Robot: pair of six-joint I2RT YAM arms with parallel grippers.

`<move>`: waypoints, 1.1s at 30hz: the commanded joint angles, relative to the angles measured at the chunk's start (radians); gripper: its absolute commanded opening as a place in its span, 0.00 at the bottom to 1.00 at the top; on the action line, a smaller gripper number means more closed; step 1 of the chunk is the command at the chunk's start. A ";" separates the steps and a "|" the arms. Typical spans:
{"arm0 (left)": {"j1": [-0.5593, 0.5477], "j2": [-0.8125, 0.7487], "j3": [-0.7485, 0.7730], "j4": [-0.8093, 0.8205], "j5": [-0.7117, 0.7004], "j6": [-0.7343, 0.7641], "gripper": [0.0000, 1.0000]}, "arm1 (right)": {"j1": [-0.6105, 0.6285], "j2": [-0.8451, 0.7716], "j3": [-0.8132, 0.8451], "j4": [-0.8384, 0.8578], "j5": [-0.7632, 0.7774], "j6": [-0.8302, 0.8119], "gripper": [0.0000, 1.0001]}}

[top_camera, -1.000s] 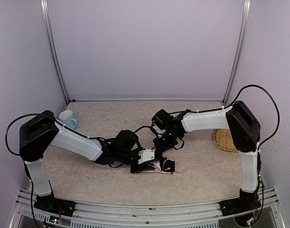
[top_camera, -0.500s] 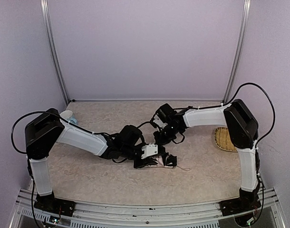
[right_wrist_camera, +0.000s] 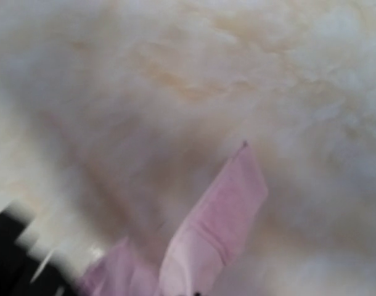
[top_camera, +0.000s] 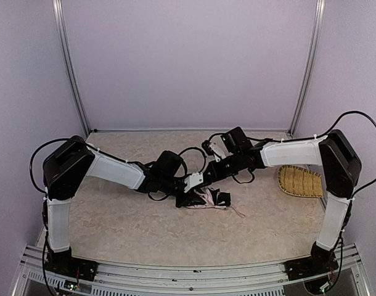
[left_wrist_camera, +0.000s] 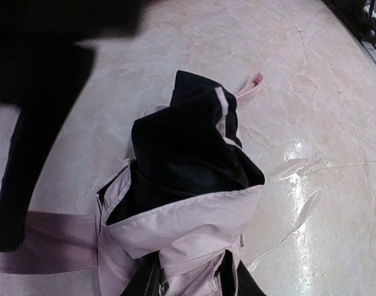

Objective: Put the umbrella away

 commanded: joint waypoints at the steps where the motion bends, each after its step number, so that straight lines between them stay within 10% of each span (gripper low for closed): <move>1: 0.034 0.137 -0.070 -0.309 0.045 -0.162 0.26 | -0.008 -0.150 -0.097 0.282 -0.055 0.062 0.00; 18: 0.093 0.222 0.009 -0.266 0.058 -0.330 0.24 | 0.063 -0.304 -0.433 0.522 -0.320 -0.093 0.00; 28: 0.135 0.273 0.052 -0.283 0.058 -0.383 0.23 | 0.174 -0.335 -0.484 0.345 -0.117 -0.309 0.00; 33: 0.168 0.247 0.020 -0.198 0.104 -0.404 0.38 | 0.181 -0.284 -0.532 0.342 -0.006 -0.330 0.00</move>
